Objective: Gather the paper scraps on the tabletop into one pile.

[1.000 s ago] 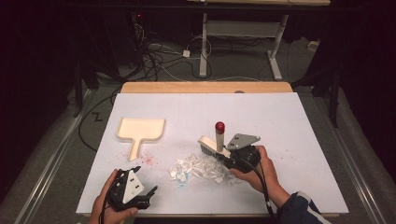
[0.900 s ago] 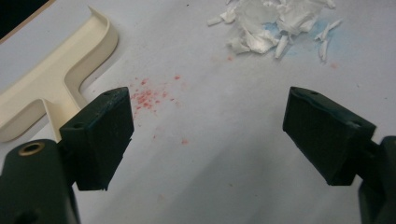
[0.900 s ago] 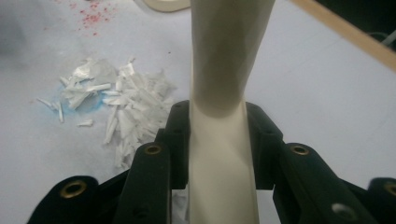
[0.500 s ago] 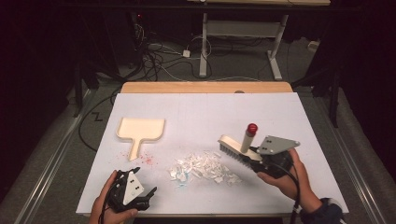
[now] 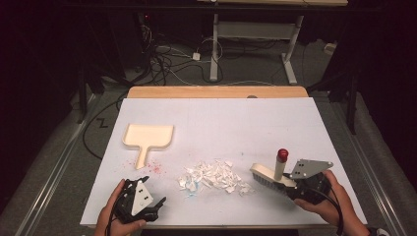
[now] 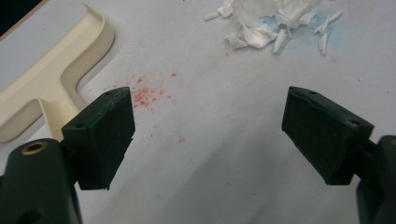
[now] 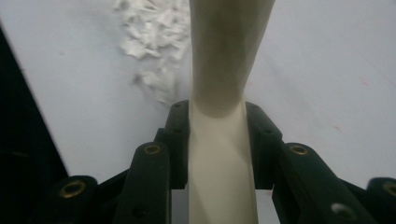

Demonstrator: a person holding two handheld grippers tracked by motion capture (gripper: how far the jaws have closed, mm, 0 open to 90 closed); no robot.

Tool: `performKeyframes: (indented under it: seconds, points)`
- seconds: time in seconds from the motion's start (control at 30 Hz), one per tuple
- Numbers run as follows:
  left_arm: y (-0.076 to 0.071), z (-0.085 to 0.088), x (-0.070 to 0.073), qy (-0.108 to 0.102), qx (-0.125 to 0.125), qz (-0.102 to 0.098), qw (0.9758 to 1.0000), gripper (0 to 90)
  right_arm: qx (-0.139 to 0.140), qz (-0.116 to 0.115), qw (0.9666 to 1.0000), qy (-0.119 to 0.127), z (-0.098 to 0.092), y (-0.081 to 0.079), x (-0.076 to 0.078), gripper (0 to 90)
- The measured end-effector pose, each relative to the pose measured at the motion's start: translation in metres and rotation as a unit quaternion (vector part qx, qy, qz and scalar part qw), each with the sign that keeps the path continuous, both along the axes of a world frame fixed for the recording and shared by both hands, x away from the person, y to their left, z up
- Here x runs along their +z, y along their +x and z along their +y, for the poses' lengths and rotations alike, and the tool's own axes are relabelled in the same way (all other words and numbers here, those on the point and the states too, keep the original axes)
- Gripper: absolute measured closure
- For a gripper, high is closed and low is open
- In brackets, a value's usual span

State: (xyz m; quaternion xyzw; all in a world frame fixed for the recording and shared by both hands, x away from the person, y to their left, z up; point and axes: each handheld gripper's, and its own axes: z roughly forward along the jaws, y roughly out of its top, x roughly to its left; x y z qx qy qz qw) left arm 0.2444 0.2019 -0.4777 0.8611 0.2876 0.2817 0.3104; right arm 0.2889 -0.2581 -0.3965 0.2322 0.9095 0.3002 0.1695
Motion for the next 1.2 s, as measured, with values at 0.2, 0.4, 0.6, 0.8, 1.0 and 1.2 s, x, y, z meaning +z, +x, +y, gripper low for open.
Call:
performKeyframes:
  seconds: [0.2, 0.4, 0.6, 0.8, 1.0, 1.2]
  points:
    - [0.001, 0.001, 0.0, -0.006, -0.001, 0.0, 1.0, 16.4, 0.029, 0.01, 0.9995, 0.005, 0.028, -0.003, -0.006, 67.8]
    - [0.001, 0.001, 0.0, -0.006, -0.002, 0.001, 1.0, 16.5, 0.047, 0.013, 0.9979, 0.044, 0.062, 0.006, -0.01, 67.9]
    - [0.001, 0.002, 0.0, -0.006, 0.001, 0.0, 1.0, 16.5, 0.059, -0.02, 0.9966, 0.054, 0.083, 0.01, 0.0, 67.8]
    - [0.001, 0.006, 0.001, -0.01, 0.007, -0.002, 0.9999, 16.5, 0.058, -0.036, 0.9947, 0.077, 0.084, 0.009, 0.011, 67.8]
    - [0.0, 0.007, 0.001, -0.009, 0.009, -0.001, 0.9999, 16.5, 0.052, -0.036, 0.9941, 0.088, 0.056, -0.004, 0.016, 67.8]
    - [-0.001, 0.007, 0.002, -0.012, 0.01, -0.004, 0.9999, 16.5, 0.066, -0.012, 0.9962, 0.055, 0.028, -0.016, 0.022, 67.8]
